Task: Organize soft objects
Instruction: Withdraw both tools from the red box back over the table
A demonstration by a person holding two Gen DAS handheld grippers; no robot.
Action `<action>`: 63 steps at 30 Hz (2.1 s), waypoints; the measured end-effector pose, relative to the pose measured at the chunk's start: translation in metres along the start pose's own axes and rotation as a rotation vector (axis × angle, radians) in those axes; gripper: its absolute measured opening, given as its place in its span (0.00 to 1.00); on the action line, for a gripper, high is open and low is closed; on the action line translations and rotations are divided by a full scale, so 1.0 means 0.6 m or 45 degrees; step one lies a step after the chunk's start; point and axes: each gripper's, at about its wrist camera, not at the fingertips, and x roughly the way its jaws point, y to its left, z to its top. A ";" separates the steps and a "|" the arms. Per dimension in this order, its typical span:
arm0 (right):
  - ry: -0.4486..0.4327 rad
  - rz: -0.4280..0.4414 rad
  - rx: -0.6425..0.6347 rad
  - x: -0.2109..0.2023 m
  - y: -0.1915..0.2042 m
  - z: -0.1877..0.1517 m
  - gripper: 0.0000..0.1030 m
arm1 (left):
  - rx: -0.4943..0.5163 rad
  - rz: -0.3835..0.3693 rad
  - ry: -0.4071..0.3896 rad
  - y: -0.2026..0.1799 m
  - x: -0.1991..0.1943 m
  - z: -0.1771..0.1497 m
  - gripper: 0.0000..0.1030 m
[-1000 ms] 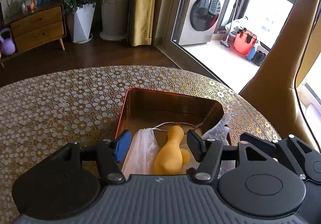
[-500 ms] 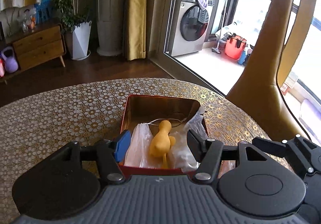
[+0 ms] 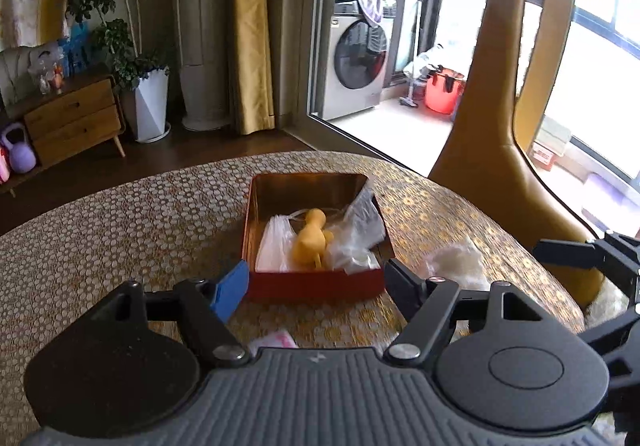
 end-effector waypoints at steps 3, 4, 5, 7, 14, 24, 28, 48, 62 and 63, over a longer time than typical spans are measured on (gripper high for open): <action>0.006 0.010 0.027 -0.020 0.001 -0.018 0.95 | -0.002 -0.021 0.016 0.003 -0.021 -0.027 0.82; 0.008 0.013 0.034 -0.025 0.000 -0.024 0.95 | -0.003 -0.018 0.020 0.003 -0.027 -0.034 0.83; 0.011 0.010 0.042 -0.032 0.001 -0.032 0.95 | -0.002 -0.013 0.023 0.003 -0.033 -0.044 0.83; 0.015 -0.001 0.058 -0.040 0.001 -0.045 0.96 | -0.007 -0.010 0.036 0.004 -0.042 -0.060 0.83; 0.042 0.003 0.105 -0.061 0.004 -0.089 0.96 | -0.027 -0.083 0.064 0.017 -0.073 -0.120 0.86; 0.070 0.000 0.118 -0.056 0.021 -0.129 0.96 | -0.064 -0.122 0.098 0.032 -0.089 -0.194 0.98; 0.091 0.012 0.138 -0.041 0.027 -0.144 0.95 | -0.098 -0.076 0.078 0.030 -0.092 -0.231 0.98; 0.277 -0.005 0.163 0.094 0.022 -0.192 0.87 | -0.107 0.082 0.187 0.013 0.007 -0.338 0.98; 0.296 -0.046 0.184 0.159 0.021 -0.184 0.82 | -0.077 0.166 0.188 -0.003 0.056 -0.348 0.97; 0.298 -0.055 0.179 0.162 0.022 -0.185 0.81 | -0.068 0.174 0.184 -0.005 0.057 -0.349 0.97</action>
